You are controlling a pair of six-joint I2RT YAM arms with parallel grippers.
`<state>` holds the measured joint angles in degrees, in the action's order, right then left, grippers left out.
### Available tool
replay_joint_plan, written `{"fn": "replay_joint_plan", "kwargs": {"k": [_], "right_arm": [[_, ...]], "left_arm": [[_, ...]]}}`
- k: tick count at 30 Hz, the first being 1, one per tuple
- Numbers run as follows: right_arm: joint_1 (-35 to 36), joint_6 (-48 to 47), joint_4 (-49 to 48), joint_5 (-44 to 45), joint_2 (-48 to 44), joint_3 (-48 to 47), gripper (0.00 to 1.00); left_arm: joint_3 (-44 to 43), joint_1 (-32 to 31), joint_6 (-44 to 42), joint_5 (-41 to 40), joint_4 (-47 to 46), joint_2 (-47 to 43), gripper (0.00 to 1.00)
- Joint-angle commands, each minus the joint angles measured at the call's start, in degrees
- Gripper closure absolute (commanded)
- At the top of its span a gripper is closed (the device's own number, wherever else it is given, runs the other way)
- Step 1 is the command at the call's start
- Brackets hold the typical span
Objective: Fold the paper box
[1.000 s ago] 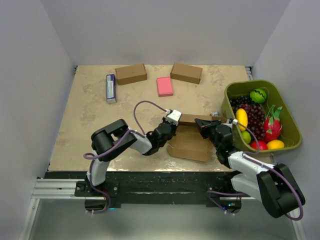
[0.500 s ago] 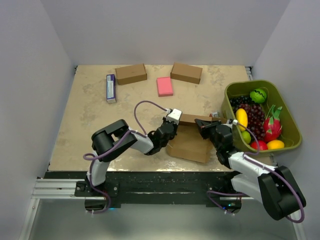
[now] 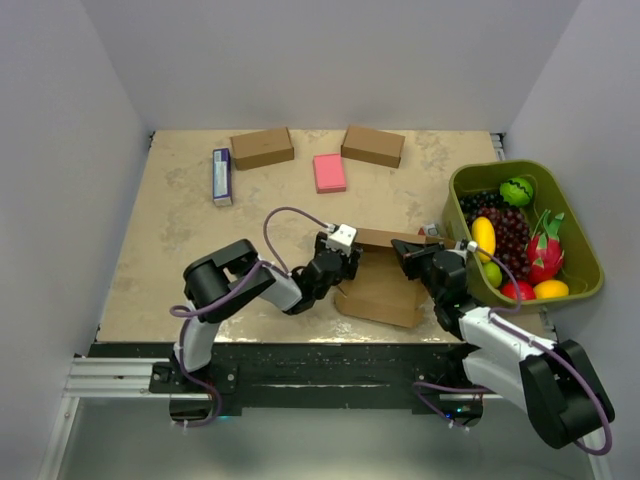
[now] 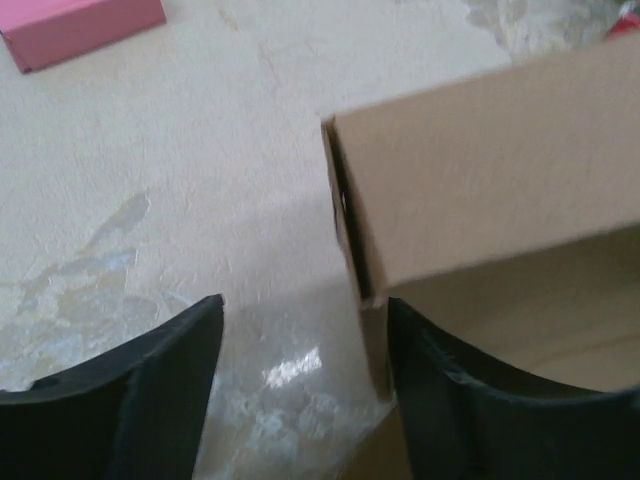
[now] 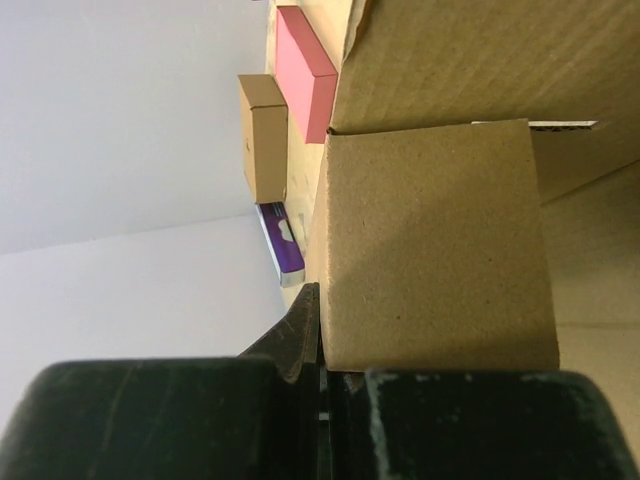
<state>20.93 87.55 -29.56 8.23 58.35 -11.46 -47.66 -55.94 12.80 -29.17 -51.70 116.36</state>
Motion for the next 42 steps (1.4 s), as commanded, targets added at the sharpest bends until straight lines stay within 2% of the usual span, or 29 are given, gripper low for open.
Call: {"fn": "replay_joint_plan", "kwargs": {"k": [1,4,8,10,14,18,23,26,32,35,38,42], "right_arm": [[-0.63,1.05,6.8,2.14,0.1,2.23,1.0],[-0.63,1.05,6.71,2.05,-0.08,2.5,1.0],[-0.63,0.78,5.48,1.35,0.8,2.5,1.0],[-0.63,0.78,4.35,0.48,1.59,2.41,1.0],[0.42,0.17,1.88,-0.49,2.56,1.8,1.0],[3.15,-0.27,1.35,0.3,3.0,-0.4,1.0],[5.96,-0.09,-1.29,0.12,4.67,-2.68,1.0],[8.42,-0.01,-2.6,0.82,7.3,-4.62,1.0],[13.87,1.92,-11.21,0.74,17.23,-7.95,1.0],[17.21,2.45,-14.81,1.17,22.76,-11.2,1.0],[20.02,2.8,-17.98,1.53,27.95,-14.37,1.0],[21.96,1.84,-19.66,1.53,31.74,-17.71,1.0]], "left_arm": [[5.2,0.4,1.97,3.5,-4.1,-4.28,0.19],[9.33,0.48,1.53,6.31,-5.86,-8.59,0.11],[13.89,0.57,1.79,12.54,-5.34,-16.66,0.04],[14.87,1.1,2.67,14.22,-2.63,-20.01,0.03],[16.98,3.73,6.26,21.05,6.15,-32.38,0.02],[17.16,12.75,13.72,28.8,20.47,-43.47,0.01],[13.13,22.34,16.9,34.86,38.39,-55.33,0.0],[10.67,28.58,18.66,41.79,43.76,-59.56,0.0],[0.84,38.87,13.76,54.47,56.16,-57.39,0.0],[-2.95,42.65,9.36,55.01,59.25,-55.19,0.0],[-5.86,43.9,6.54,52.9,60.23,-53.08,0.0],[-5.26,44.08,4.44,49.57,56.9,-51.41,0.0]]}}
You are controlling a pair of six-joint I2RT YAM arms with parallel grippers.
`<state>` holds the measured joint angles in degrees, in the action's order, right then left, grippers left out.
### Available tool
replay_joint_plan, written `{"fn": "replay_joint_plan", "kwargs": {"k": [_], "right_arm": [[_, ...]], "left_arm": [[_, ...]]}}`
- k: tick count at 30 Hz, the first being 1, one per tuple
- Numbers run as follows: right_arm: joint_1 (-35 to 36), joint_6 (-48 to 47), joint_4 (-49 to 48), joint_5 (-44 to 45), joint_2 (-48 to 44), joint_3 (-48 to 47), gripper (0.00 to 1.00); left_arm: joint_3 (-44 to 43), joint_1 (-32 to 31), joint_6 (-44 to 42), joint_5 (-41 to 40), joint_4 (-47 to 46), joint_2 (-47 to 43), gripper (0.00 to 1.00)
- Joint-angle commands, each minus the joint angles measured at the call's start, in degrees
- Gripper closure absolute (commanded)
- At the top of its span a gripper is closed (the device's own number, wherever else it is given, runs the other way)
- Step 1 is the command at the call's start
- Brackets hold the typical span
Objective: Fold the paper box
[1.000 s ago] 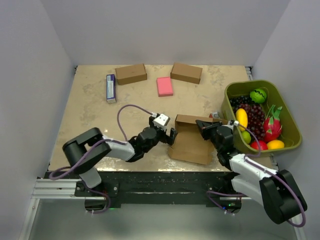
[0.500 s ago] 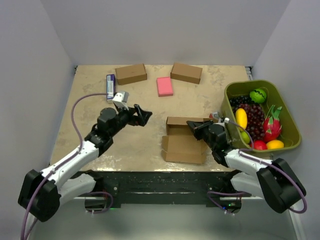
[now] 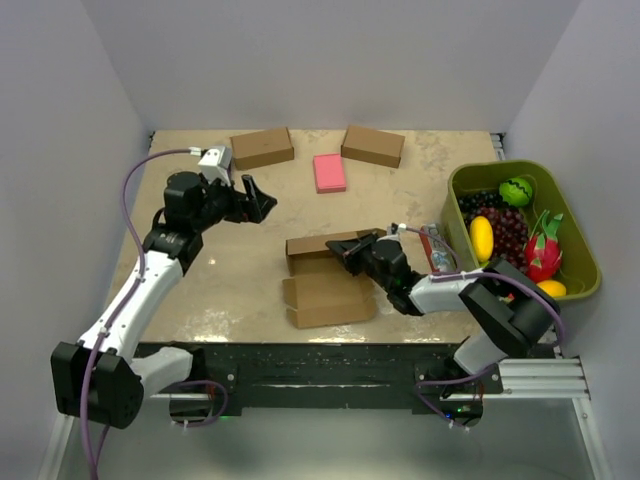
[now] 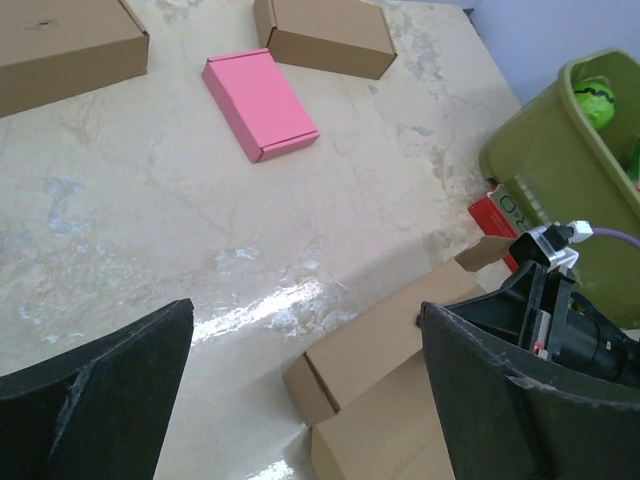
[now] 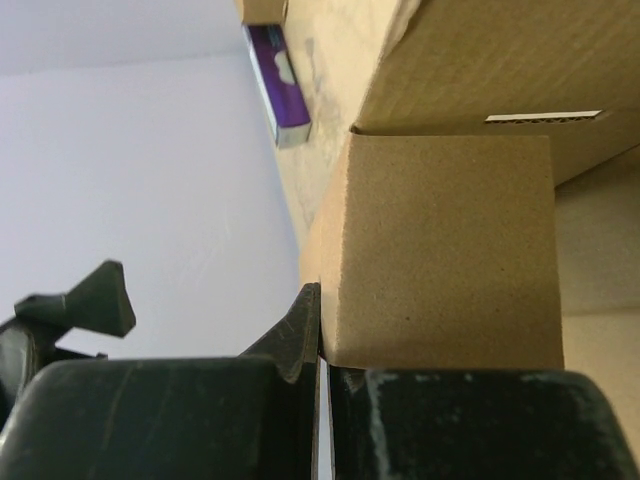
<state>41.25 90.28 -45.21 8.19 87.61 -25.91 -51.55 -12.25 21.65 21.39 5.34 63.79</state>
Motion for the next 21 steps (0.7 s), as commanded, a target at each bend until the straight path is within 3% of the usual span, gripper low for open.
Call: {"fn": "replay_joint_plan", "kwargs": {"k": [1,3,4,7,14,18,21], "right_arm": [[1.9,-1.33,-4.01,1.57,2.82,-3.36,0.88],[1.99,-1.77,-3.75,1.57,2.48,-3.01,0.64],[1.99,-2.64,-3.48,1.74,2.04,-2.83,0.44],[1.9,-5.45,0.46,2.89,-1.21,-2.13,0.21],[1.9,-9.77,13.29,5.17,-15.0,2.87,0.14],[1.9,-12.84,30.55,9.03,-29.4,7.09,0.14],[1.9,-20.21,43.57,17.46,-41.71,5.71,0.12]], "left_arm": [[-0.14,0.39,-5.29,-2.39,-0.94,1.51,0.0],[0.92,0.65,-6.36,-4.95,-1.92,2.39,0.0],[1.19,0.74,-6.36,-3.99,-1.57,2.83,0.0],[2.5,0.74,-6.79,-4.5,-2.0,2.57,0.0],[3.74,0.74,-8.29,-6.36,-0.69,2.39,0.0],[4.88,0.65,-8.64,-4.52,0.19,2.83,0.0],[6.11,0.47,-8.29,-3.37,0.9,2.39,0.0]]}}
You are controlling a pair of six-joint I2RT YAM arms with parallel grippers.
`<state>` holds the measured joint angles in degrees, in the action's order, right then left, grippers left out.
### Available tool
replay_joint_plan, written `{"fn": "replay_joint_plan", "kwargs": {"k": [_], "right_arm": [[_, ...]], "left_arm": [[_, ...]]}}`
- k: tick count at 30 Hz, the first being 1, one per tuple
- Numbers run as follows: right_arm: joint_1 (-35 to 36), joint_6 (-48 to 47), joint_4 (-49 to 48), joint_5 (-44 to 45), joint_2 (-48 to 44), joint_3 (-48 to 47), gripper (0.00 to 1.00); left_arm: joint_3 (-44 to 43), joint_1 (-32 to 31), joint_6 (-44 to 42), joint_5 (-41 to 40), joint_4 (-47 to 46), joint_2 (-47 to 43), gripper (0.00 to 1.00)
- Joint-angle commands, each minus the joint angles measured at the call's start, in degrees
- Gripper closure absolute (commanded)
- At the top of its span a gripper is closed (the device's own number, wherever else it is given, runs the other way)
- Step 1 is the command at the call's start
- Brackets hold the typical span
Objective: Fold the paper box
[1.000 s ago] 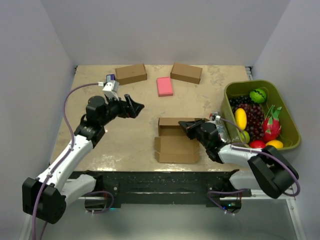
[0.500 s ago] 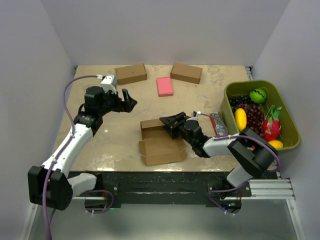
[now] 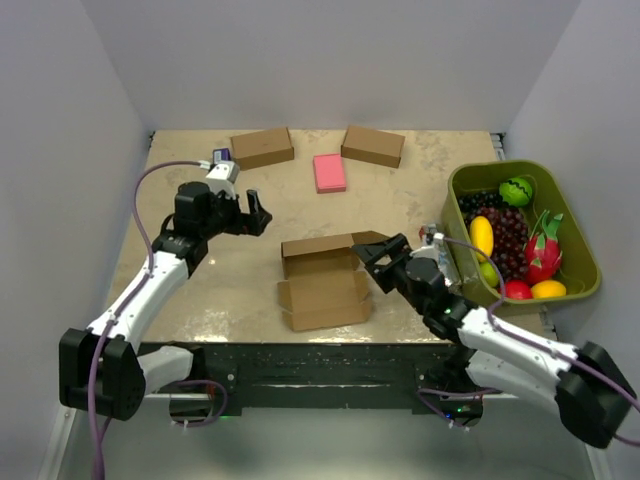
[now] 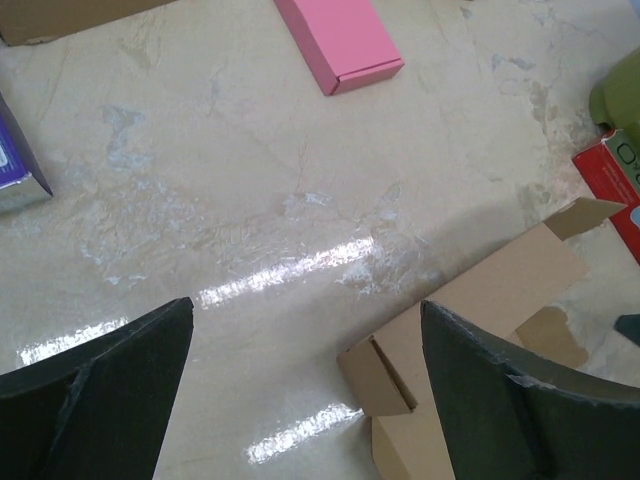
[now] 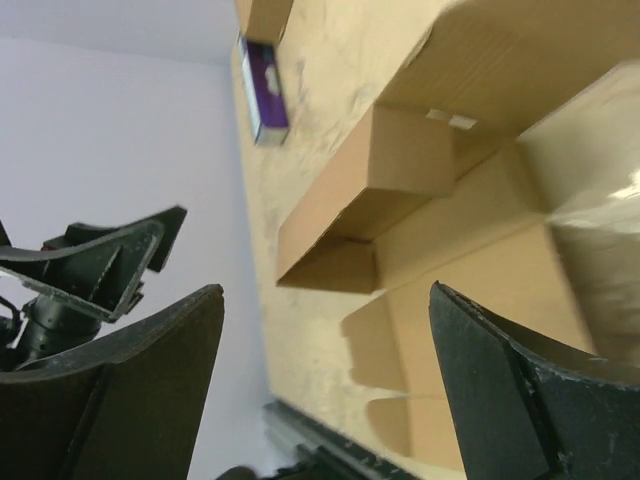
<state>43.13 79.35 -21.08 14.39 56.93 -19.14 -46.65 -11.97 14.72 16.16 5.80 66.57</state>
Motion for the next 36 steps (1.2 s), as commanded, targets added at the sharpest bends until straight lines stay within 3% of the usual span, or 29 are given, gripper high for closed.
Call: {"fn": "replay_joint_plan", "kwargs": {"k": [1,3,6,8,13,22,36], "right_arm": [[-0.07,-13.57,22.37,13.19,-13.57,-2.04,0.09],[-0.68,-17.98,26.95,17.07,-17.37,-5.45,0.06],[-2.52,-26.07,28.9,14.97,-14.31,-11.59,0.06],[-4.28,-30.82,29.34,10.5,-7.76,-15.12,0.07],[-11.31,-36.71,26.71,-11.47,5.98,-24.01,0.09],[-12.2,-36.73,19.86,-21.77,18.65,-28.15,0.21],[-13.16,-34.79,13.17,-24.58,22.26,-25.07,0.34]], "left_arm": [[1.91,0.19,-1.19,2.29,0.52,-0.56,0.0],[2.44,0.19,-0.4,3.17,0.53,-0.47,0.0],[3.58,0.28,0.83,7.2,0.53,0.67,0.0],[4.55,0.19,1.54,10.37,0.26,1.9,0.0],[5.35,0.19,2.24,15.55,0.0,5.14,0.0],[5.78,0.19,3.91,21.1,-1.85,10.68,0.04],[6.14,0.19,4.88,23.39,-2.9,14.29,0.23]]}}
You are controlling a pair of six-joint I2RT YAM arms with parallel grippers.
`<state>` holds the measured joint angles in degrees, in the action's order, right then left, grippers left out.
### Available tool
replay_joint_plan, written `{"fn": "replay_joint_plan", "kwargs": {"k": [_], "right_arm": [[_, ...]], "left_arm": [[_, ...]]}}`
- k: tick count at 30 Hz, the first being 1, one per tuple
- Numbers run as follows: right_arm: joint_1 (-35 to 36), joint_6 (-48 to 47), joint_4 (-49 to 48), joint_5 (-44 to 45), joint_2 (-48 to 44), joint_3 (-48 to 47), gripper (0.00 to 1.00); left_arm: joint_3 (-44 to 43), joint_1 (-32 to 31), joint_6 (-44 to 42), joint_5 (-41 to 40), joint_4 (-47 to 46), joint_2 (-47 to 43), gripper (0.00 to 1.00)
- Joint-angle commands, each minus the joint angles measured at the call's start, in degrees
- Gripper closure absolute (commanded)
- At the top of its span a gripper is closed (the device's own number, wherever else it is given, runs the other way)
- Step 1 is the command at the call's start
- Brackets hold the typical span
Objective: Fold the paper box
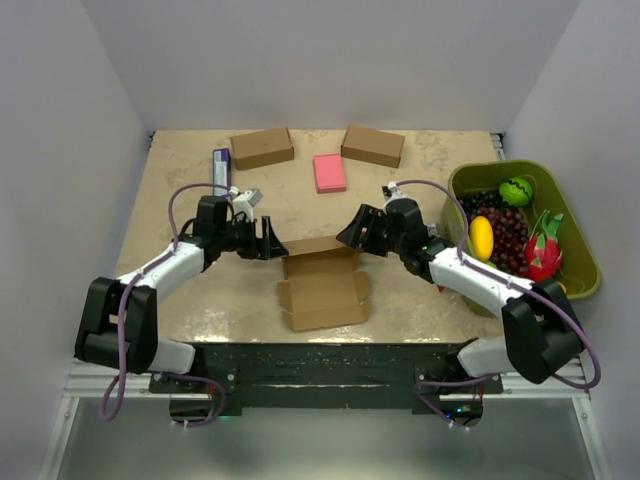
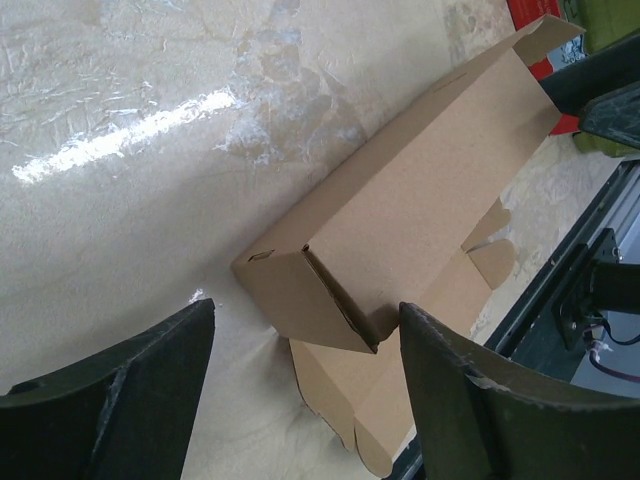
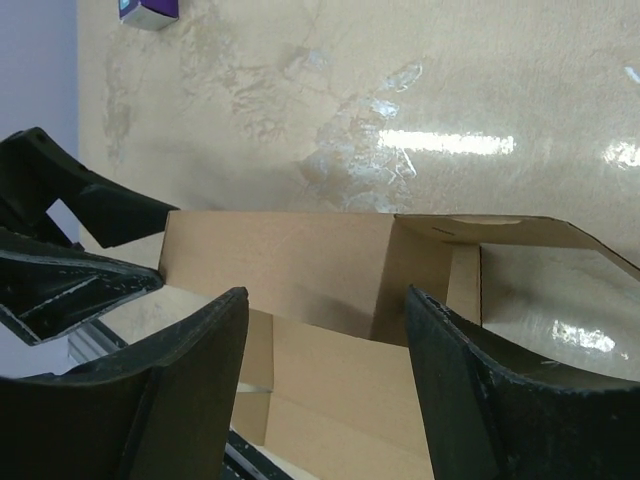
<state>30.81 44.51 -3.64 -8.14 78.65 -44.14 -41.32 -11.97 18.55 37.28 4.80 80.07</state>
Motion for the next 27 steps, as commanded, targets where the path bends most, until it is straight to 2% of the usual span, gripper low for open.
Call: {"fn": "replay_joint_plan", "kwargs": {"k": [1,11,16,22,27], "right_arm": [[-0.92,0.05,-4.27,-2.23,0.71,-0.07,0.34],[-1.28,2.6,-8.22,-7.24,3.0,1.69,0.43],[-1.19,3.39,-8.49,-7.77,3.09,2.48,0.44],[-1.36,3.39,-7.17,-6.45,2.65,3.09,0.44],[-1.54,6.28,-11.47,-9.51,3.96,4.68,0.45]], "left_arm": [[0.8,0.19,1.05,2.36,-1.98,0.79,0.25],[1.15,0.1,1.67,3.68,-2.95,1.84,0.38],[1.33,-0.25,2.11,4.47,-3.74,2.28,0.44],[1.24,-0.78,1.85,3.86,-3.39,2.81,0.48],[1.07,-1.39,1.58,3.42,-3.04,2.9,0.49]]}}
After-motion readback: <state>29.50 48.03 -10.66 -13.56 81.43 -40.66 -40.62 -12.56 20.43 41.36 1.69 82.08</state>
